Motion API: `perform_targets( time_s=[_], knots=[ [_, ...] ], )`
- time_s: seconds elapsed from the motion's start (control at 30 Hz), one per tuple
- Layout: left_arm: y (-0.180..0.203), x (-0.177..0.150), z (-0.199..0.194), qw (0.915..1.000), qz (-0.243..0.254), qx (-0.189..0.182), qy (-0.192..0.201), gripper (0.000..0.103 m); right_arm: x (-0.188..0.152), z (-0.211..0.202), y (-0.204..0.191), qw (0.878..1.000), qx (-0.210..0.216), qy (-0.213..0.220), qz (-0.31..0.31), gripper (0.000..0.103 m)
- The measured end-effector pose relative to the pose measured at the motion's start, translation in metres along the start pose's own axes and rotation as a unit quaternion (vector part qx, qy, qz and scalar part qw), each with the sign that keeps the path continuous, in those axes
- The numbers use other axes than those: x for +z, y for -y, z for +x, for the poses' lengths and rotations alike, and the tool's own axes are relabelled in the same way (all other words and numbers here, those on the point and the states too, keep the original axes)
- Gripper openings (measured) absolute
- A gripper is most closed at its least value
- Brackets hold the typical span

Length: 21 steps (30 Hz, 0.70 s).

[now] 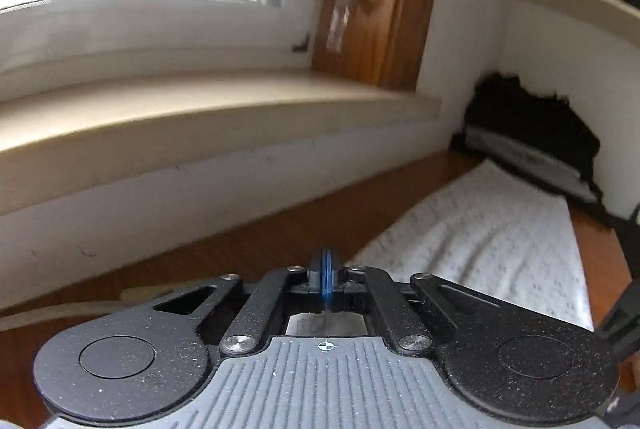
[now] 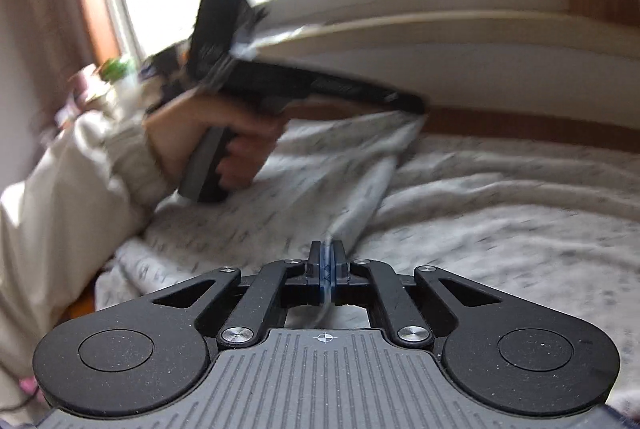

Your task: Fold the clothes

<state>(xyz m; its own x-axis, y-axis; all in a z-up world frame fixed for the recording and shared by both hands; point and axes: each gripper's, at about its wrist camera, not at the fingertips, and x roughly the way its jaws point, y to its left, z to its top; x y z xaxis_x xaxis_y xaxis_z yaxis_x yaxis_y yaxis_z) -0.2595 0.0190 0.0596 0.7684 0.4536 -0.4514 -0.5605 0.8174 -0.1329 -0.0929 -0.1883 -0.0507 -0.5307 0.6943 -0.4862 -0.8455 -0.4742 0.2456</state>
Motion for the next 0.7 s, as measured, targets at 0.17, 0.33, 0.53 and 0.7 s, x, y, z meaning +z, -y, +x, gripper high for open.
perform_targets(
  time_s=[0.17, 0.33, 0.53, 0.7],
  knots=[
    [-0.006, 0.003, -0.018, 0.9984, -0.026, -0.003, 0.051, 0.0, -0.016, -0.023, 0.005, 0.999, -0.025, 0.01, 0.04, 0.001],
    [-0.009, 0.002, -0.008, 0.9986, -0.036, -0.007, 0.04, 0.0, -0.017, -0.024, 0.005, 0.998, -0.048, -0.001, 0.042, 0.003],
    [-0.004, 0.002, -0.005, 0.9986, -0.025, -0.01, 0.044, 0.0, 0.019, -0.003, 0.018, 0.998, -0.038, -0.002, 0.049, 0.03],
    [-0.005, 0.002, -0.003, 0.9989, -0.03, -0.004, 0.034, 0.0, 0.018, 0.02, 0.016, 0.998, -0.008, -0.037, 0.045, 0.031]
  ],
)
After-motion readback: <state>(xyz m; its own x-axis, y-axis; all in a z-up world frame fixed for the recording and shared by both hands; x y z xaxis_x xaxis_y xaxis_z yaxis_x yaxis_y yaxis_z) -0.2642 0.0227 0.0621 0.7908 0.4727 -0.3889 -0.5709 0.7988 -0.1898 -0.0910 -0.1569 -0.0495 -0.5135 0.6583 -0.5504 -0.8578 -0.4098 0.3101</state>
